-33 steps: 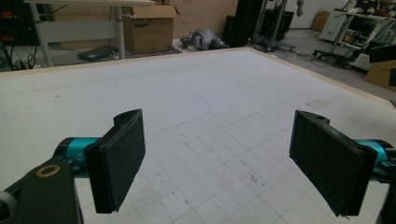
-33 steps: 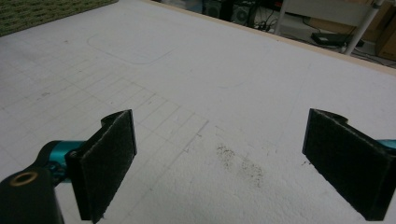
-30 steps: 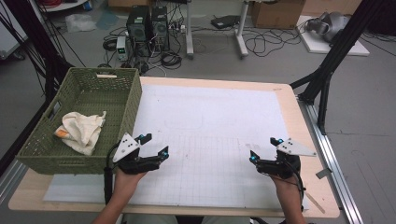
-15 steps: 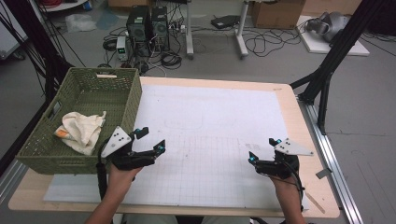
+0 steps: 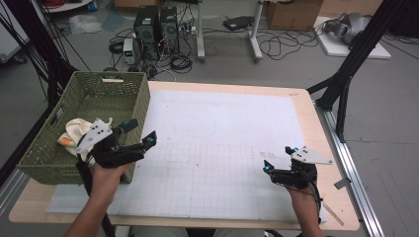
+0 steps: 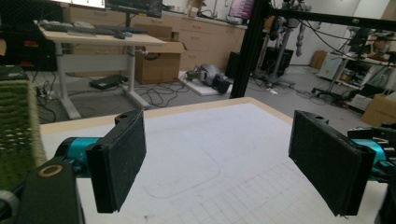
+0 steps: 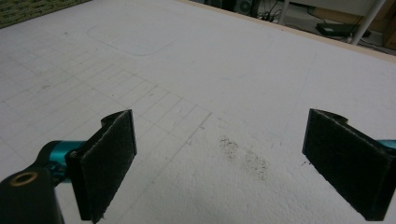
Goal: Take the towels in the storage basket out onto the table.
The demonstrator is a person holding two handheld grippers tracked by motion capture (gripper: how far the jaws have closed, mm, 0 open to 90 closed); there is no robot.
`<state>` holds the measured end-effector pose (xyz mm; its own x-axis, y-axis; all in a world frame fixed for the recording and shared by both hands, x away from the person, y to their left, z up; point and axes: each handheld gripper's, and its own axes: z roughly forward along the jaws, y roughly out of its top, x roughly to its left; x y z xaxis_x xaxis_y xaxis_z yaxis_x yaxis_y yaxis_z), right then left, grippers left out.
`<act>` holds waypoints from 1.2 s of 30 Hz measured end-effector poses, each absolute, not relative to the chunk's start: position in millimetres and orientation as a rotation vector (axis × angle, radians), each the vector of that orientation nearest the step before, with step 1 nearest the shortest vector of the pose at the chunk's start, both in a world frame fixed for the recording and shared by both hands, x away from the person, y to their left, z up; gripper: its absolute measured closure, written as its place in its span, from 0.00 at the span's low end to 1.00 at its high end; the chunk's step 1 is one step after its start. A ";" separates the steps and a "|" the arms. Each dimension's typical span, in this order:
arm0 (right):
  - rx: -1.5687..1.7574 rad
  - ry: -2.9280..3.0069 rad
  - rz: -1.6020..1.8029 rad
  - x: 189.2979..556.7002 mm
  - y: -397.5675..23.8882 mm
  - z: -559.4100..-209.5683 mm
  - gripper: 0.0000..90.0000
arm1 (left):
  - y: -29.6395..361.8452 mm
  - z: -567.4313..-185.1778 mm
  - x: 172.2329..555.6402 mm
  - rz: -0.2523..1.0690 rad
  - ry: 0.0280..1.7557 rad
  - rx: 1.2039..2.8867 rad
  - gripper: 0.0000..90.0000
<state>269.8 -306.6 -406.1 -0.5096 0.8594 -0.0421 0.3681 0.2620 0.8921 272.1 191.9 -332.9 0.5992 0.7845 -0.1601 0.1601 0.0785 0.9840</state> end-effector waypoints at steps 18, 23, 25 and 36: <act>1.115 2.007 1.190 270.2 -307.8 -407.0 0.10 | 297.4 -299.9 311.1 0.735 1.116 1.400 0.21; 1.122 2.007 1.187 270.5 -307.3 -407.2 0.10 | 314.1 -307.5 324.4 0.765 1.222 1.412 0.21; 1.117 2.008 1.187 270.4 -307.2 -407.1 0.10 | 325.3 -314.9 335.0 0.762 1.314 1.406 0.21; 1.141 1.978 1.195 270.2 -315.3 -405.9 0.10 | 344.4 -347.0 355.2 0.768 1.521 1.420 0.21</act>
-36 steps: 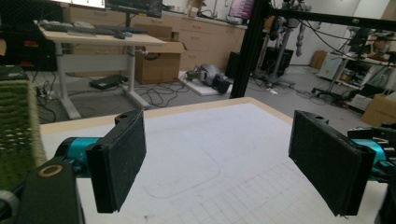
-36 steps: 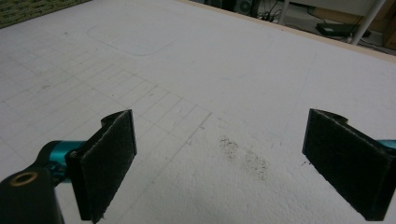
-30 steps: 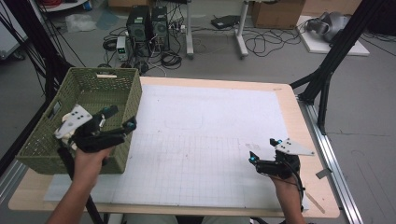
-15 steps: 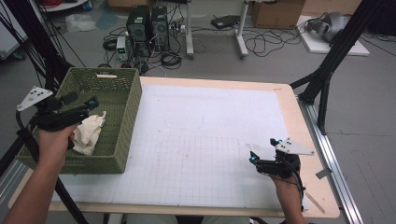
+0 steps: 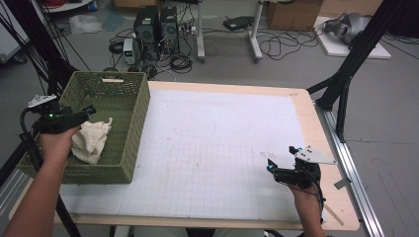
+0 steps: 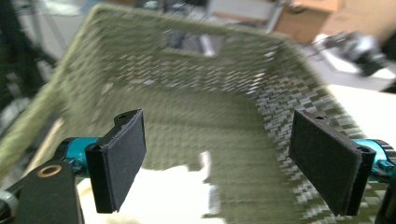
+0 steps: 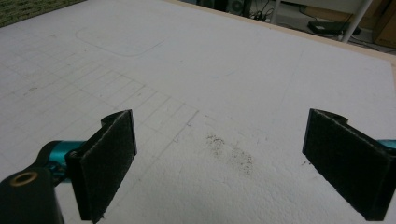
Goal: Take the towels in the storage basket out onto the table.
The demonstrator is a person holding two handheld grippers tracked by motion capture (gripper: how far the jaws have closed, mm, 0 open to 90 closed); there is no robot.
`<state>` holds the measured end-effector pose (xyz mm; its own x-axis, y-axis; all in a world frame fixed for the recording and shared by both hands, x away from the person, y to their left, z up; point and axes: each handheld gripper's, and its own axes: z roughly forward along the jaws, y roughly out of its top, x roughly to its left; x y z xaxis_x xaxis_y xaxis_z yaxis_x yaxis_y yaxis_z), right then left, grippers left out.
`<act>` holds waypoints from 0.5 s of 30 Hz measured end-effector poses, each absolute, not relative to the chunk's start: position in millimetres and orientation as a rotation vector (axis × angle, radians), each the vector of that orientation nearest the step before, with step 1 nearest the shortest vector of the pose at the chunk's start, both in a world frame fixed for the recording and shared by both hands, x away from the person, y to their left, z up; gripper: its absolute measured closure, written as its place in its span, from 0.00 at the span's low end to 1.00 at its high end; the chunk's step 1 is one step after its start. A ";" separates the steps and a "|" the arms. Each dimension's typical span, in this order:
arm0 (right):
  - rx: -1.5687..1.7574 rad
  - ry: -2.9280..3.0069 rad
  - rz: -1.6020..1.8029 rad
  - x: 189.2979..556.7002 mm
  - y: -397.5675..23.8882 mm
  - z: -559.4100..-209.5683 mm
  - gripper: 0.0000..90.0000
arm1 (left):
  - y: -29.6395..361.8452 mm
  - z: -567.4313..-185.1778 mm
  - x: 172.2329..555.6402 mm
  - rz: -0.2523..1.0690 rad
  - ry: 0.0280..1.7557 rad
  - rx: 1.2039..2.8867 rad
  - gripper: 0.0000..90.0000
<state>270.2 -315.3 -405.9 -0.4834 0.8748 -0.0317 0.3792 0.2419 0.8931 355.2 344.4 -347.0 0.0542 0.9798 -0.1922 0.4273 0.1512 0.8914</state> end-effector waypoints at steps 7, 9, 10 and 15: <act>1.133 1.980 1.190 270.5 -315.4 -405.9 0.10 | 352.1 -364.6 363.1 0.766 1.677 1.468 0.21; 1.137 1.976 1.197 270.6 -315.6 -405.9 0.10 | 352.3 -366.7 365.0 0.771 1.708 1.497 0.22; 1.134 1.975 1.195 270.6 -316.0 -405.8 0.10 | 352.5 -368.7 366.4 0.776 1.740 1.510 0.22; 1.139 1.976 1.196 270.0 -316.4 -405.3 0.10 | 352.8 -375.1 370.9 0.740 1.821 1.557 0.22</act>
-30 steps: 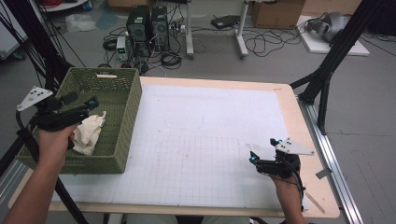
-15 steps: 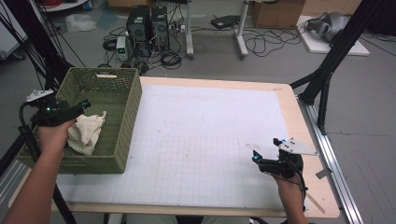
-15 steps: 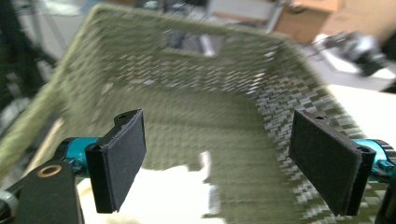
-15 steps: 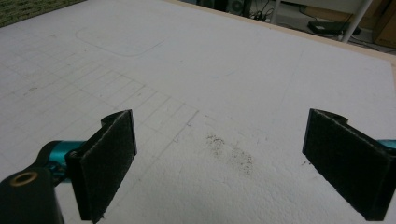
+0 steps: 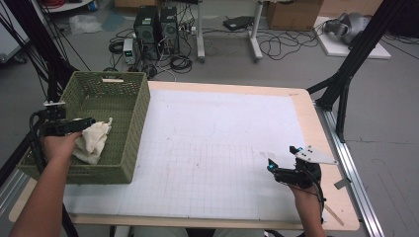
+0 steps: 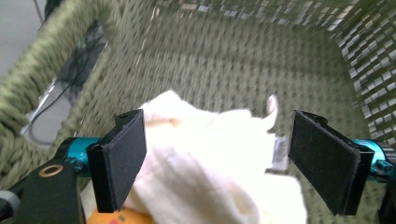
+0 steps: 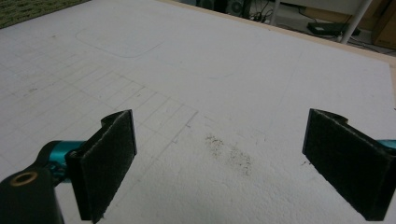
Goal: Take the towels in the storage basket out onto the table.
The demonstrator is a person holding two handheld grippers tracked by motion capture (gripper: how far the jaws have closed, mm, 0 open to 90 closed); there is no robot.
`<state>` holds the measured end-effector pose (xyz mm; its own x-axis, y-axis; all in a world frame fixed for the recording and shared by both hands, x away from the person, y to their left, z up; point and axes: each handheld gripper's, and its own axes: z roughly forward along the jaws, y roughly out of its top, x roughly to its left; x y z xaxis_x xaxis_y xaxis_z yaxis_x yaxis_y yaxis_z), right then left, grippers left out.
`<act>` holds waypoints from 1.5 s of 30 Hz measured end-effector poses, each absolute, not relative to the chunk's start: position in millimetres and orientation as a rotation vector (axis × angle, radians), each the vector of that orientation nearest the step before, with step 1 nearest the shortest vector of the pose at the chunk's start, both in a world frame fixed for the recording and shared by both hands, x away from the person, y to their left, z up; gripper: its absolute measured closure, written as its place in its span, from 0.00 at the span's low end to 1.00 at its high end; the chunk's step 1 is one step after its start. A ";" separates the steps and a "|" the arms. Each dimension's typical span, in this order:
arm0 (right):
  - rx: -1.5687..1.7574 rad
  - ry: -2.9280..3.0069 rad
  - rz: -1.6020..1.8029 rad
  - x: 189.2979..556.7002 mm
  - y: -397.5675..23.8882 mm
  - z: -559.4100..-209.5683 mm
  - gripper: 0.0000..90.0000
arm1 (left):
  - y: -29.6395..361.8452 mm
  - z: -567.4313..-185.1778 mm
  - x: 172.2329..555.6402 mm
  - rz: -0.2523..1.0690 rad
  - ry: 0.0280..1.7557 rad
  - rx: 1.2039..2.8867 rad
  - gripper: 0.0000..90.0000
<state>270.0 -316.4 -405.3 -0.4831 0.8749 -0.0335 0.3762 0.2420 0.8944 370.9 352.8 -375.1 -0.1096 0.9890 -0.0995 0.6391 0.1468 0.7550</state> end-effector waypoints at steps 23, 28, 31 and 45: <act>1.133 1.990 1.196 269.6 -318.3 -406.9 0.10 | 350.2 -412.6 389.1 0.563 2.123 1.768 0.20; 1.148 1.988 1.200 270.0 -318.5 -407.6 0.10 | 351.6 -413.1 391.7 0.509 2.158 1.751 0.24; 1.142 1.992 1.196 270.8 -318.7 -407.6 0.10 | 351.1 -410.2 390.7 0.516 2.155 1.773 0.47; 1.165 1.982 1.200 270.1 -320.4 -407.3 0.10 | 352.0 -384.1 381.9 0.586 1.919 1.615 0.82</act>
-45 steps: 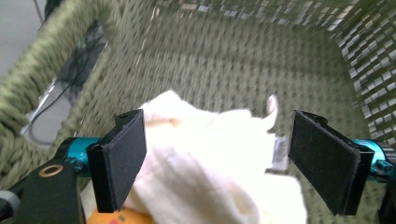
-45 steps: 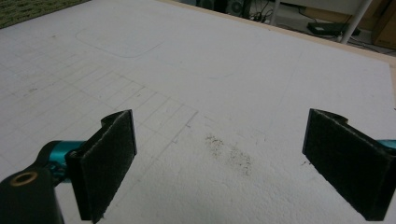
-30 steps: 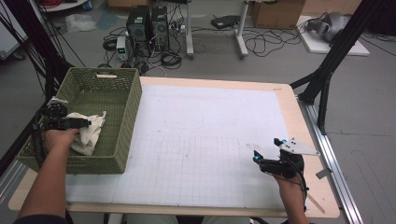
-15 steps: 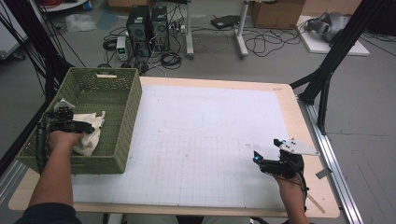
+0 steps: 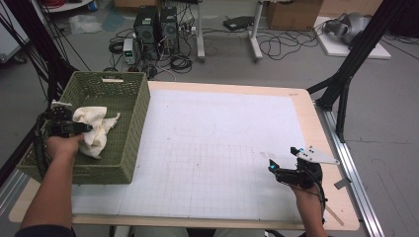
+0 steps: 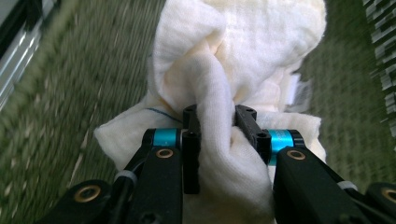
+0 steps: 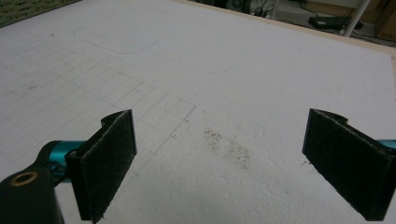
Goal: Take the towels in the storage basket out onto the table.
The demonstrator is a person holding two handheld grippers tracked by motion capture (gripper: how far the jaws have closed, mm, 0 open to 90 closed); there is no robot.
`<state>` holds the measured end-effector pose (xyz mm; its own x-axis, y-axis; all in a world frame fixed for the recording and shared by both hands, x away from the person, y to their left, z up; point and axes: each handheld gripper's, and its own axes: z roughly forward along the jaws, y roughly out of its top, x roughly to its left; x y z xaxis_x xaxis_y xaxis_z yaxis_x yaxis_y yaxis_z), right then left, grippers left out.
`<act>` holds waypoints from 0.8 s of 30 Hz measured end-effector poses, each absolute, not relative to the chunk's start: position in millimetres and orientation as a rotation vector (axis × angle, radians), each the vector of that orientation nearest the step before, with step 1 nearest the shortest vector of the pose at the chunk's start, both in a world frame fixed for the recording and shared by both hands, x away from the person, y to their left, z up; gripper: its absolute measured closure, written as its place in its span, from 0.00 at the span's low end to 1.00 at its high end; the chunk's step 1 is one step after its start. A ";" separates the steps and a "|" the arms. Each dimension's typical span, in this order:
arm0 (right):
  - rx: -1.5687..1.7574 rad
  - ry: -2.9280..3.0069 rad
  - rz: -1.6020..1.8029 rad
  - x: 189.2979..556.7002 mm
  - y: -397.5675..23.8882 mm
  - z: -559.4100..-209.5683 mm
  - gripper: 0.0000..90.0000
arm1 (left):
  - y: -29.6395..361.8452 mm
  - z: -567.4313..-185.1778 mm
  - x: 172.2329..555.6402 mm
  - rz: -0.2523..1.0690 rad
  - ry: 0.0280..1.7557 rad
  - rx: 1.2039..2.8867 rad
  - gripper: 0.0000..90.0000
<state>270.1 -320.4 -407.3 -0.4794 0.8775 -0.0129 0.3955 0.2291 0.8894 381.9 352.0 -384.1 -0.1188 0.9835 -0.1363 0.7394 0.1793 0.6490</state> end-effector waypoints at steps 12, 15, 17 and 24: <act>1.170 1.985 1.193 270.1 -319.9 -408.3 0.10 | 348.4 -360.9 368.0 0.802 1.694 1.491 0.83; 1.170 1.983 1.192 269.9 -319.3 -408.1 0.10 | 347.2 -353.8 361.2 0.862 1.611 1.433 0.83; 1.164 1.983 1.195 270.1 -319.2 -408.1 0.10 | 346.7 -350.2 357.5 0.886 1.565 1.412 0.83; 1.167 1.965 1.214 269.3 -319.6 -406.2 0.10 | 344.8 -333.5 346.4 0.908 1.448 1.323 0.82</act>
